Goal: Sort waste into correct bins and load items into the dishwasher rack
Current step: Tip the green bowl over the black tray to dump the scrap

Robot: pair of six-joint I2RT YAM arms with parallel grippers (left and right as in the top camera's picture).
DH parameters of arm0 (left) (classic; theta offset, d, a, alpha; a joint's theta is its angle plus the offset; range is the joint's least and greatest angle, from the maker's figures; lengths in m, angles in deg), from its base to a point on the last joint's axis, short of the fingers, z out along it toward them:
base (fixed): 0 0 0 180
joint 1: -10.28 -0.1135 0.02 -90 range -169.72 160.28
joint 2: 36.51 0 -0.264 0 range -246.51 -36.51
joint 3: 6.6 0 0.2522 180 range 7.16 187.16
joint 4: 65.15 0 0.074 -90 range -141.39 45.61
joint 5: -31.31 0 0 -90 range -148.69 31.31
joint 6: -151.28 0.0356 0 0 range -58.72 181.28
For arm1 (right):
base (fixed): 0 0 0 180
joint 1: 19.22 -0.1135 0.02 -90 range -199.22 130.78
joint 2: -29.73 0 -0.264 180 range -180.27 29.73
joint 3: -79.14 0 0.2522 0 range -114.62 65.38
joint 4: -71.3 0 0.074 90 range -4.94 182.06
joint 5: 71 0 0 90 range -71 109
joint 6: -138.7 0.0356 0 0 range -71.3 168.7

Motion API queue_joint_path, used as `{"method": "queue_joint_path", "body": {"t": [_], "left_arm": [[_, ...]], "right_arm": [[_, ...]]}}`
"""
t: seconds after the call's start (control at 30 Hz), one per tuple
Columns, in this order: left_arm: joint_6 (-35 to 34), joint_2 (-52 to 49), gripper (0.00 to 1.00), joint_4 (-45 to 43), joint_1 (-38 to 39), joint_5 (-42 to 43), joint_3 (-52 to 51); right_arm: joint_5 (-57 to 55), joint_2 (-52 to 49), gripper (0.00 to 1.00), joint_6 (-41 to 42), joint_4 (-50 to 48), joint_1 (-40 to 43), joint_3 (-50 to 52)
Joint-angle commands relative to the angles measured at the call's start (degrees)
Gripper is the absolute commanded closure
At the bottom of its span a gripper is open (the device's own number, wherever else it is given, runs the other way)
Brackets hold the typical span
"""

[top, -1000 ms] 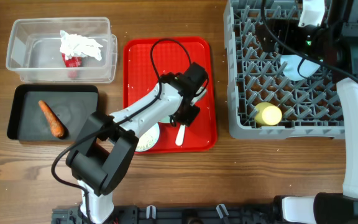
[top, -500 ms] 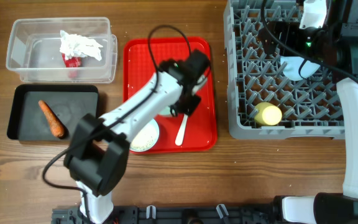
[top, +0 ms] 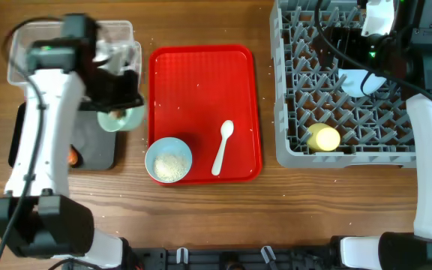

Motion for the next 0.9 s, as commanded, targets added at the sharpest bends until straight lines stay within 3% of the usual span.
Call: {"method": "queue_joint_path", "body": {"t": [0.0,0.23,0.57,0.87], "left_arm": [[11.21,0.50,0.96,-0.02,-10.27,14.78,-5.84],[18.84,0.42,0.96,-7.17,-27.19,31.91,-17.77],[18.86,-2.34,0.96,-21.11,-41.68,60.98,-28.72],[18.64,-14.47,0.96,-26.25,-42.51,65.42,-29.00]], "right_arm": [[-0.39,-0.31,0.00,-0.79,0.13,0.09,0.26],[-0.37,-0.31,0.00,-0.72,0.17,0.09,0.26],[-0.37,-0.31,0.00,-0.68,0.09,0.07,0.26],[-0.37,-0.31,0.00,-0.76,0.17,0.07,0.26]]}}
